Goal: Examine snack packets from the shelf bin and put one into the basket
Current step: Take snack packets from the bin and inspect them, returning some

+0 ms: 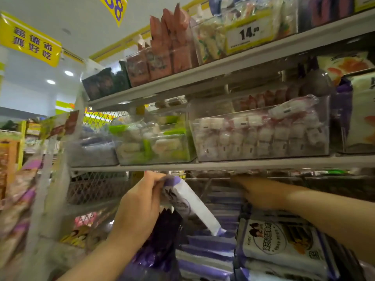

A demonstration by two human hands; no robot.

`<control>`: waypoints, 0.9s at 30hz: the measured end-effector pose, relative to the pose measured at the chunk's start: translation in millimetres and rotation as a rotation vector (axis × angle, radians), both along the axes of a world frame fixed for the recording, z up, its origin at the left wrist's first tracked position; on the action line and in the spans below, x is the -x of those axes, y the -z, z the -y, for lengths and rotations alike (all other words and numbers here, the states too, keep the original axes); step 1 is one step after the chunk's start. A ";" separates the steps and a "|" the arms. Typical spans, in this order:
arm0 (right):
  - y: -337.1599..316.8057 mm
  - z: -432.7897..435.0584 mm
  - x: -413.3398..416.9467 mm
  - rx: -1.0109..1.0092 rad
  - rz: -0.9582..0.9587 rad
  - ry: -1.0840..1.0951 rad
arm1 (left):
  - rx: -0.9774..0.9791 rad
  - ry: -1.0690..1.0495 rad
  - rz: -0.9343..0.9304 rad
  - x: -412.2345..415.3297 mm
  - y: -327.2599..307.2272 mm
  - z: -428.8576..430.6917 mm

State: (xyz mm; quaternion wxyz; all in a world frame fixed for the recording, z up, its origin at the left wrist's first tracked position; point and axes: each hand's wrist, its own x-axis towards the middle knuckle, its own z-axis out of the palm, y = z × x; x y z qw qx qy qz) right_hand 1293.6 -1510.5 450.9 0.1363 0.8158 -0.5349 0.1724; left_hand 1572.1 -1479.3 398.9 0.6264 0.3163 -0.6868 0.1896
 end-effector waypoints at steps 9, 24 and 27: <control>7.3 -115.1 -98.4 -0.102 0.421 -0.465 | 0.044 -0.435 0.128 -44.2 5.7 -87.4; 188.7 -155.7 -265.6 -0.717 1.096 -0.755 | -0.549 -0.212 -0.161 -157.6 121.6 -193.3; 224.5 -154.6 -291.0 -0.863 1.296 -0.723 | -0.610 -0.055 -0.401 -175.0 155.2 -193.0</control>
